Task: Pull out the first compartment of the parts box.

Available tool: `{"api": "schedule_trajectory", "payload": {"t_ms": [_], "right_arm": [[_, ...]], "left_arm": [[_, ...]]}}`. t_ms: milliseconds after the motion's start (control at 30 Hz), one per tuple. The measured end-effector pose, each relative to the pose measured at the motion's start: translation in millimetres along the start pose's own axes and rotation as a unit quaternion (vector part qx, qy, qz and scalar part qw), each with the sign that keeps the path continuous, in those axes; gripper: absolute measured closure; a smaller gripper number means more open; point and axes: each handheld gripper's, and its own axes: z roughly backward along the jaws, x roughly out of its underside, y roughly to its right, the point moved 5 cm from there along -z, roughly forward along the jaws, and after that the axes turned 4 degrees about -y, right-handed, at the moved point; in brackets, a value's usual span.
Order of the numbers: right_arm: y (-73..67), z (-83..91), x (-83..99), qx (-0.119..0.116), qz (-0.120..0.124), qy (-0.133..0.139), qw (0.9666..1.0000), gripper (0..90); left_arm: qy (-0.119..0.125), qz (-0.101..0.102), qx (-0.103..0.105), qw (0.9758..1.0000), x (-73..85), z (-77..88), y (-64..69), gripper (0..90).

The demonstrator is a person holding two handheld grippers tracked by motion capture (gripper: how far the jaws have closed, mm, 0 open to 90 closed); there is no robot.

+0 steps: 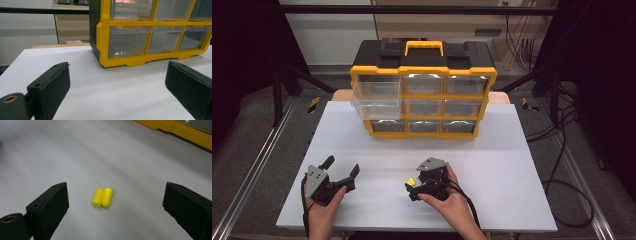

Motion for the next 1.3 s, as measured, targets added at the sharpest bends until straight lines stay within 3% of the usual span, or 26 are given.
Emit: {"api": "schedule_trajectory", "payload": {"t_ms": [233,700,900,1167,1300], "right_arm": [[0.4,1.2,-0.4,-0.001,0.003,-0.002,1.0000,6.9],[5.5,1.1,4.4,-0.004,-0.014,-0.010,0.9998,8.5],[8.3,-3.6,5.9,-0.019,-0.016,-0.030,0.9992,19.4],[10.9,-4.3,5.4,-0.036,-0.028,-0.033,0.9984,48.8],[7.1,-6.0,4.8,-0.041,-0.027,-0.040,0.9980,56.1]], "left_arm": [[-0.002,-0.001,0.000,1.0000,0.1,0.0,0.0,5.9],[-0.004,-0.003,0.005,1.0000,0.5,-1.9,2.3,5.8],[-0.004,-0.007,0.005,1.0000,0.1,-1.4,2.8,5.8],[-0.004,-0.006,0.004,1.0000,0.2,-1.7,2.1,5.7],[-0.003,-0.005,0.004,1.0000,0.1,-1.2,2.0,5.7]]}}
